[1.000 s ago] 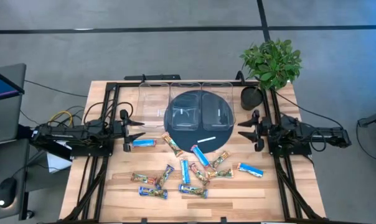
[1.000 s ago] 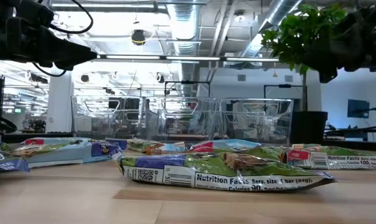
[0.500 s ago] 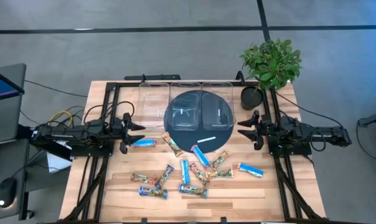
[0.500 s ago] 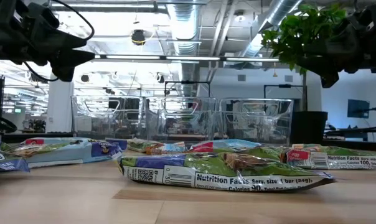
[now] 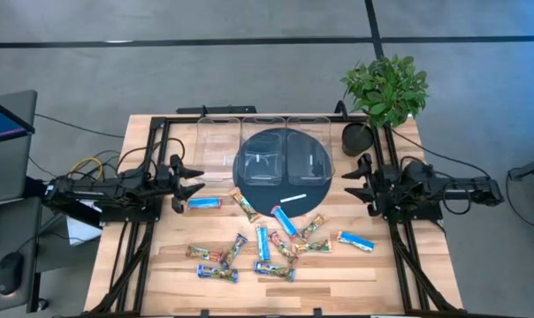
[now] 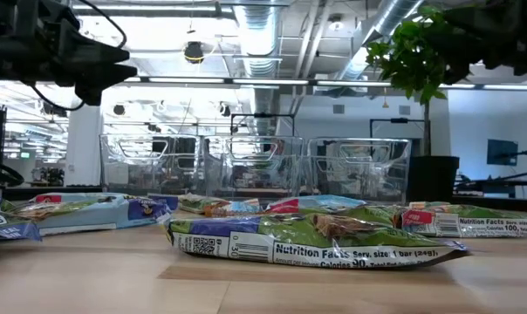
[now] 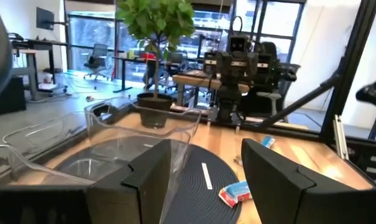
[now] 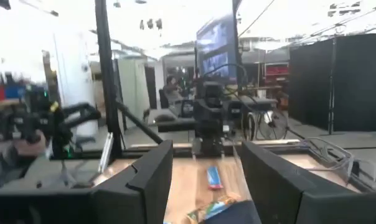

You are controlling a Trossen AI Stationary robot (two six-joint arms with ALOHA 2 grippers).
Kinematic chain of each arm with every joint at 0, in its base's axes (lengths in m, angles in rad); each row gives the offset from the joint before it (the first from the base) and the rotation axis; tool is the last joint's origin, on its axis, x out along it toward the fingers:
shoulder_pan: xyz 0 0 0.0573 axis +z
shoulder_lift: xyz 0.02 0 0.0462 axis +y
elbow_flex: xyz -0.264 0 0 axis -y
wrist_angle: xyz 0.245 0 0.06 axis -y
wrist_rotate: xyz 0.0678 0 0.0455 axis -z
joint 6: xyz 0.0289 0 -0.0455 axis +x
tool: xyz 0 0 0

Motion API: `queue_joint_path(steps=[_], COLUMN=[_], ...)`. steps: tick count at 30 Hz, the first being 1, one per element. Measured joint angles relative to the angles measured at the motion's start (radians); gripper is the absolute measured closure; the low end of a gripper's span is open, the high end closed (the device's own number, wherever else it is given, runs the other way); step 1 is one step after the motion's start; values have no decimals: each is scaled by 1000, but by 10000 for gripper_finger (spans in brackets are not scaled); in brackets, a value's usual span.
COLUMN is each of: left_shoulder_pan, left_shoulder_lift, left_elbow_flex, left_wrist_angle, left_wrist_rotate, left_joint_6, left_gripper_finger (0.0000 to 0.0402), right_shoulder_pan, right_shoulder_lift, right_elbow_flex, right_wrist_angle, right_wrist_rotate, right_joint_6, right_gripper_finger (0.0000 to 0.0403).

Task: Pick and place Granola Bars by type
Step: Put the orange granola bar into the right transparent bin

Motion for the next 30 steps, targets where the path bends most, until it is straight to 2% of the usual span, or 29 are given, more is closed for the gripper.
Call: queue_joint_path(steps=[5, 13, 17, 20, 25, 30], left_shoulder_pan=[0, 0, -13, -44, -108, -164], left_shoulder_lift=[0, 0, 0, 5, 29, 57], left_elbow_flex=[0, 0, 0, 0, 0, 0], left_wrist_angle=[0, 29, 22, 18, 29, 26], left_wrist_rotate=[50, 184, 285, 334, 325, 282], left_joint_6=[29, 61, 60, 65, 123, 126], left_gripper_finger=[211, 211, 211, 211, 211, 211], right_shoulder_pan=[35, 168, 266, 351, 500, 619], right_shoulder_lift=[156, 581, 769, 904, 1079, 1159], right_elbow_flex=[52, 258, 401, 513, 652, 728], right_wrist_angle=[3, 2, -151, -342, -613, -871], right_wrist_rotate=[5, 90, 171, 292, 488, 527], right_joint_6=[-68, -158, -144, -72, 132, 505], right_gripper_finger=[221, 241, 256, 269, 286, 291])
